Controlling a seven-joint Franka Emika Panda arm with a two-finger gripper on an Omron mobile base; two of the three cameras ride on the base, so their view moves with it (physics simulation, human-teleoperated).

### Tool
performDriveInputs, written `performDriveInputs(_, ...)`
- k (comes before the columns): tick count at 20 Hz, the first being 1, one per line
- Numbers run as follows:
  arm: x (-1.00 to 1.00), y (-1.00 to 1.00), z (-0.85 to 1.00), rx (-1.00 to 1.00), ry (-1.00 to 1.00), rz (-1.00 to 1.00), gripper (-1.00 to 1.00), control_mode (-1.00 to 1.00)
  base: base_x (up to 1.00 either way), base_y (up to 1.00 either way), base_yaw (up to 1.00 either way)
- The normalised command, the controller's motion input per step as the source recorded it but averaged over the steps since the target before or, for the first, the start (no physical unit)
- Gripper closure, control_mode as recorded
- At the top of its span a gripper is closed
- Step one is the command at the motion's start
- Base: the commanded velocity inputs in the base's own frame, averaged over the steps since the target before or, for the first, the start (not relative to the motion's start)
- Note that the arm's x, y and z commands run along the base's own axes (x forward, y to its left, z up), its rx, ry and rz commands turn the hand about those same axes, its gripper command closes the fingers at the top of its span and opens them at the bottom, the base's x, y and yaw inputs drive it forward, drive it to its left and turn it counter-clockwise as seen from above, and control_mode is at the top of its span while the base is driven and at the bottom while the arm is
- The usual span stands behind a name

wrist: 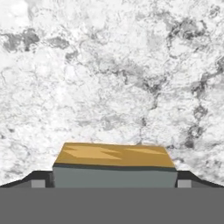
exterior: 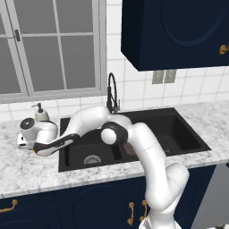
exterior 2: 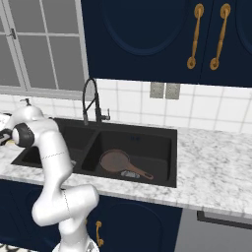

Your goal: Pick the pan and sponge and place them into the sink. Then turn on the water.

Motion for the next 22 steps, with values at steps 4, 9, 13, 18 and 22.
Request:
performDriveInputs(4,-0.10,0.00,-0.61,0.00,0.00,-0.05,1.00,-1.00,0.00,0.00,0.00)
performDriveInputs(9,-0.12,0.00,-0.29,0.00,-0.08,-0.01,1.00,-1.00,0.00,0.00,0.00)
performDriveInputs(13,-0.45,0.00,0.33,0.00,-0.37,-0.02,1.00,-1.00,0.00,0.00,0.00)
performDriveInputs(18,-0.55,-0.20,0.79,0.02,-0.31,-0.16,1.00,-1.00,0.00,0.00,0.00)
performDriveInputs(22,-0.51,-0.43,1.00,0.10,-0.11,-0.20,1.00,-1.00,0.00,0.00,0.00)
